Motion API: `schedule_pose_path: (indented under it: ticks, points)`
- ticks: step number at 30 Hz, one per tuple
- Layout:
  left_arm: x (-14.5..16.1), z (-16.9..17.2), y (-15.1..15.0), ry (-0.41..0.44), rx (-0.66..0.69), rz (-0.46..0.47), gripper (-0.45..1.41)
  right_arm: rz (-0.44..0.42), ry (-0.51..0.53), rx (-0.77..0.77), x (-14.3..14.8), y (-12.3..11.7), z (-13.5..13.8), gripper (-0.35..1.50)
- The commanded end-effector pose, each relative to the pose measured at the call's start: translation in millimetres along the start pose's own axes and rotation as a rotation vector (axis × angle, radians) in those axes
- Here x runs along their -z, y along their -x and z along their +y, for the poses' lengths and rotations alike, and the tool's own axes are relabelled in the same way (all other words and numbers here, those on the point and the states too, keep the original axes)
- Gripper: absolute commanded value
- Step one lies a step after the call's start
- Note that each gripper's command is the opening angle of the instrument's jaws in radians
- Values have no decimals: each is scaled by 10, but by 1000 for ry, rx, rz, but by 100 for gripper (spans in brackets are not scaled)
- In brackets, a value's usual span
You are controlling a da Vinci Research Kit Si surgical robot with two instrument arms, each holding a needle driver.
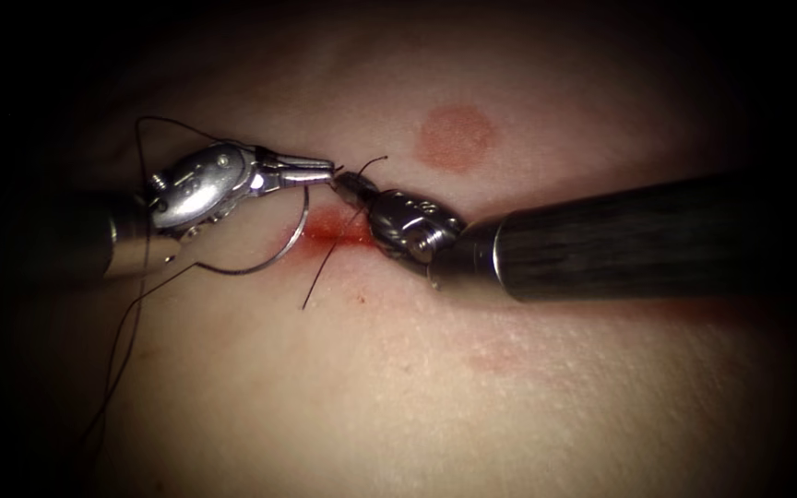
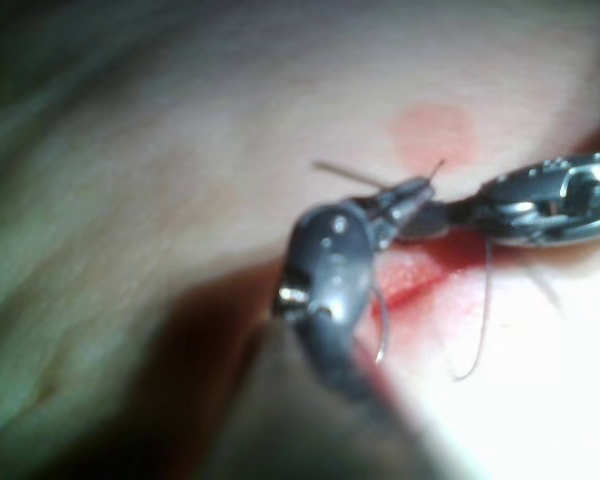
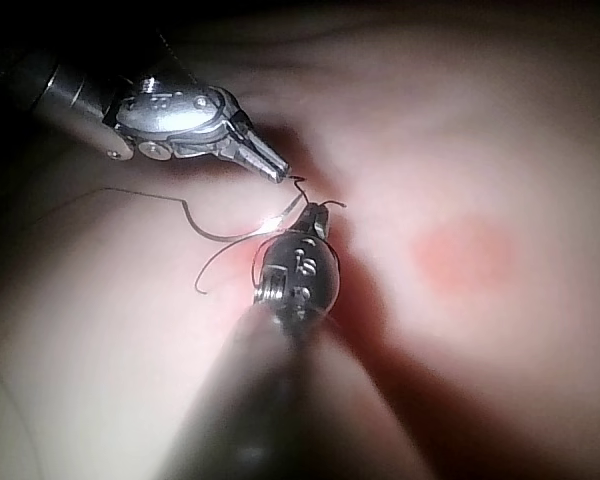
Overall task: Wound Closure
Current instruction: Tighten the knot by pulling the right gripper down and the left gripper up.
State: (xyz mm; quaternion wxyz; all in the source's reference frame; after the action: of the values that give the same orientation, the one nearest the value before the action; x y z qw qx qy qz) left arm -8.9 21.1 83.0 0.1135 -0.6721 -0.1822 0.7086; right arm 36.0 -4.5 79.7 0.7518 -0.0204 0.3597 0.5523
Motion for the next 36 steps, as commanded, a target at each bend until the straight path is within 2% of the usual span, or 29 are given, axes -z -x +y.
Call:
schedule_pose_path:
  ticks: [1, 9, 17, 32, 36]
  points:
    - [-5, -8, 8, -3, 2, -4, -35, 2, -1, 6, -1, 4, -7, -35]
    - [-12, -44, 17, -38, 7, -24, -35, 7, -9, 26, 17, 10, -24, -35]
    - [-21, -77, 12, -55, 23, -17, -35, 7, -25, 43, 27, 13, -38, -35]
    - [-4, -122, 6, -85, 34, -17, -35, -15, -52, 71, 35, 25, -60, -35]
    - [-2, -139, 5, -103, 29, -20, -35, -31, -79, 89, 40, 32, -73, -35]
